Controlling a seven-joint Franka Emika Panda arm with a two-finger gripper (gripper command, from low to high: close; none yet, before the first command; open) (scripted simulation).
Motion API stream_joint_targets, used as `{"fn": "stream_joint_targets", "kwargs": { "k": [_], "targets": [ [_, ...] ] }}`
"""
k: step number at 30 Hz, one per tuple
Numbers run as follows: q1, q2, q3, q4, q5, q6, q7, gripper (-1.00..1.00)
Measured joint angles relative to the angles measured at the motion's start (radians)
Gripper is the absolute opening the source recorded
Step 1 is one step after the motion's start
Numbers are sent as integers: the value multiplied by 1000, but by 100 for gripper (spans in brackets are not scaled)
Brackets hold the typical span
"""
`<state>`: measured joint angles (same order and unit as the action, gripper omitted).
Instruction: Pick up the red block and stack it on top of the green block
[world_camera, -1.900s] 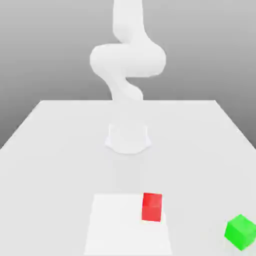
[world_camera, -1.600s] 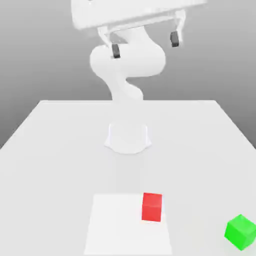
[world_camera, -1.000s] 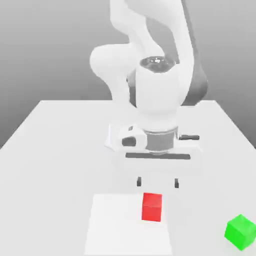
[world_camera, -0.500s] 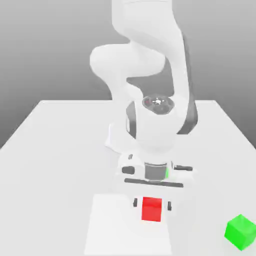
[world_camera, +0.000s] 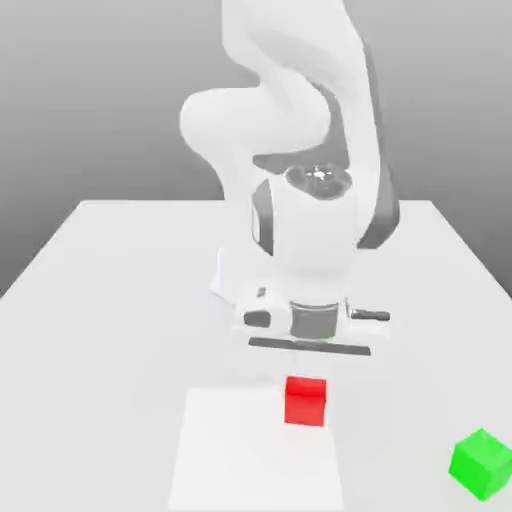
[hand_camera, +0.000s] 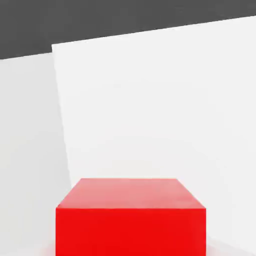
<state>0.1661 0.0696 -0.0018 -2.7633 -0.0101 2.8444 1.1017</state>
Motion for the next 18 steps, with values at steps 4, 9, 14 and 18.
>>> {"fn": "stream_joint_targets", "kwargs": {
  "k": [4, 9, 14, 18],
  "targets": [
    [-3, -52, 8, -7, 1, -53, -10, -100],
    [31, -30, 44, 74, -60, -107, -106, -100],
    [73, 12, 76, 169, -97, -159, -237, -100],
    [93, 50, 115, 244, -108, -201, -355, -100]
  ]
}}
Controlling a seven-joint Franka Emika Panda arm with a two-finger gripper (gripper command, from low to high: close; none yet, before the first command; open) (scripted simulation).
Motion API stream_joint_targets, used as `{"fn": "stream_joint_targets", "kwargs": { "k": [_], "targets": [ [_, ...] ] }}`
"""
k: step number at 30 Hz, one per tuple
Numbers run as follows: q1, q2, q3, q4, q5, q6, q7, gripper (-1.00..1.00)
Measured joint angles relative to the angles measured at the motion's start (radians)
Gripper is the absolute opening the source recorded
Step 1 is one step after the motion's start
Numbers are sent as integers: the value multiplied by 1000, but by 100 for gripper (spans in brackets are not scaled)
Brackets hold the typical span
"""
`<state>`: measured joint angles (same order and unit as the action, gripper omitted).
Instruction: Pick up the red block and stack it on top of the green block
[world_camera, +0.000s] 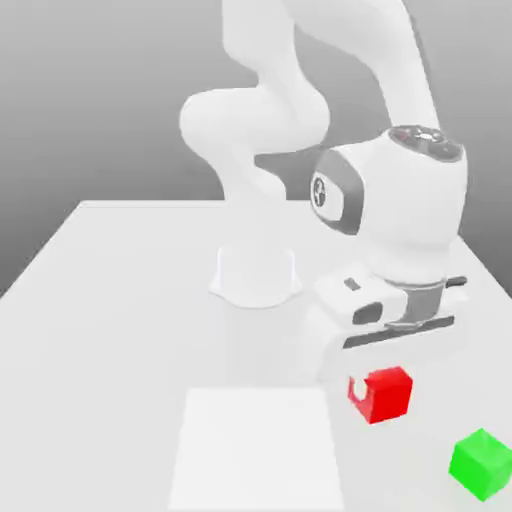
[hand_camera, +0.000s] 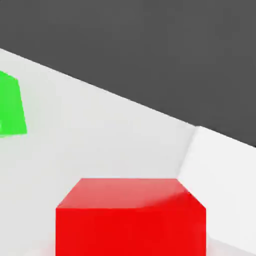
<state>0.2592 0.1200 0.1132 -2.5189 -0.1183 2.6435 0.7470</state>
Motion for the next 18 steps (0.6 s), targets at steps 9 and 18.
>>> {"fn": "stream_joint_targets", "kwargs": {
  "k": [9, 18],
  "targets": [
    [36, 91, 111, 170, 16, -91, -297, -100],
    [71, 252, 93, 211, -44, 23, -308, 100]
  ]
}}
